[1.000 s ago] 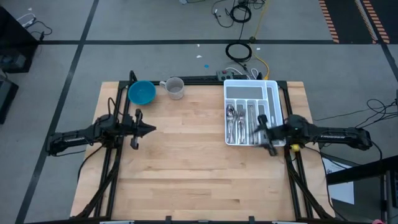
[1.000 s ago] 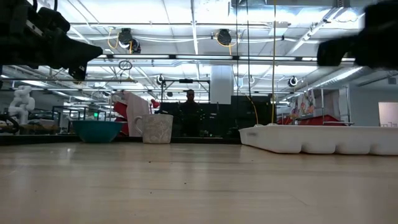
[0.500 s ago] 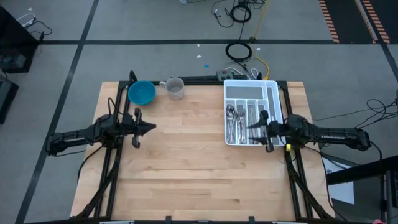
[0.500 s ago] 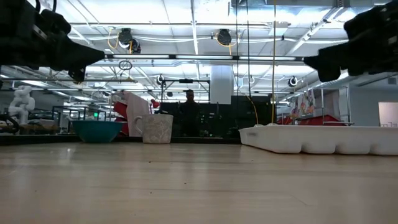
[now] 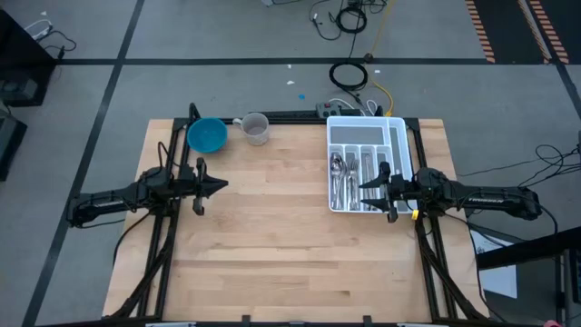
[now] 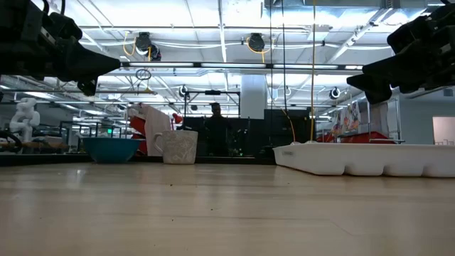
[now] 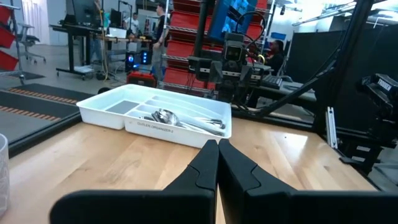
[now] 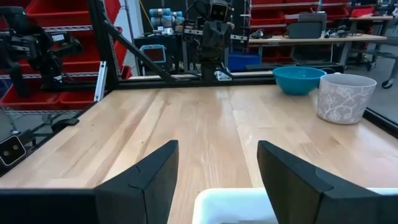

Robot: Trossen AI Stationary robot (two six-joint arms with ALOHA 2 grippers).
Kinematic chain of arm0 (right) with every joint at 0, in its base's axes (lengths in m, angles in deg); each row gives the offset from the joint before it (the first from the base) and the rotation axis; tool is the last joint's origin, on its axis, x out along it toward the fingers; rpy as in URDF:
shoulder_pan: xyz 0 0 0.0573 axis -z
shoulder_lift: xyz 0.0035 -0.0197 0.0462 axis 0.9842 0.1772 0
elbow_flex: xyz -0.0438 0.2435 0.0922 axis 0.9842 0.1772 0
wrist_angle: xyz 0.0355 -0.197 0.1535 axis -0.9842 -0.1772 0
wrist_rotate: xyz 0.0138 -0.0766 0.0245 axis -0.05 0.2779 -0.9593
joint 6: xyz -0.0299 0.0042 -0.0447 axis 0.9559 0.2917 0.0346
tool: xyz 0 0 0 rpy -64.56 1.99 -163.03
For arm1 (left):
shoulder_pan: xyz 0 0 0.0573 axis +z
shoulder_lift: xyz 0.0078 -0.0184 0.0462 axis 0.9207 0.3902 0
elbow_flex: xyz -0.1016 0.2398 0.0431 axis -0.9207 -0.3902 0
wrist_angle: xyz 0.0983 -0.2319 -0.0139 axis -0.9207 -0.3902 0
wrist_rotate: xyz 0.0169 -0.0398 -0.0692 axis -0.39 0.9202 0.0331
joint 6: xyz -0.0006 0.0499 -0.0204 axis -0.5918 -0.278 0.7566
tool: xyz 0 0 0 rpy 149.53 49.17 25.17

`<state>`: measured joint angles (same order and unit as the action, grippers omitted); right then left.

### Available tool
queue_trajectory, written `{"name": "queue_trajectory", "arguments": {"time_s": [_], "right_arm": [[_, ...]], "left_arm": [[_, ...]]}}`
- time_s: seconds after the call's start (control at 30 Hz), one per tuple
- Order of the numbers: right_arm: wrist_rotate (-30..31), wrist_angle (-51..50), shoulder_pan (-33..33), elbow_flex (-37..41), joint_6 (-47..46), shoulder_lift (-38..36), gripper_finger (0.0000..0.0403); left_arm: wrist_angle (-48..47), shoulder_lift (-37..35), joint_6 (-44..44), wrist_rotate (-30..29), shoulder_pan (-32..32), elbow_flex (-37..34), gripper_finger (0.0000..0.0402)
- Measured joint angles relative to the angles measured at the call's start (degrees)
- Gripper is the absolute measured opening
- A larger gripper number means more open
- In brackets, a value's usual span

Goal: Sort silverware
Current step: Return to Home Position

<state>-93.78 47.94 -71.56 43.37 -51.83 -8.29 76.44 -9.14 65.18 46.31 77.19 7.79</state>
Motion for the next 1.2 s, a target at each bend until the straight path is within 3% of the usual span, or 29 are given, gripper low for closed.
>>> {"name": "queue_trajectory", "arguments": {"time_s": [0.2,0.4,0.57,1.2], "right_arm": [[0.04,-0.53,-0.17,-0.01,0.13,-0.88,0.0210],[0.38,-3.52,-0.46,-0.11,0.13,-12.00,0.0210],[0.39,4.56,-1.75,-0.11,-0.08,-12.11,0.0210],[0.26,2.93,-6.84,-0.01,-0.09,-11.82,0.0210]], "left_arm": [[0.00,0.00,0.02,0.00,0.00,0.00,0.0007],[0.00,0.00,0.04,0.00,0.00,0.00,0.0007],[-0.03,0.20,0.05,-0.05,0.00,0.00,0.0007],[-0.09,0.26,0.04,-0.42,0.00,0.00,0.0007]]}}
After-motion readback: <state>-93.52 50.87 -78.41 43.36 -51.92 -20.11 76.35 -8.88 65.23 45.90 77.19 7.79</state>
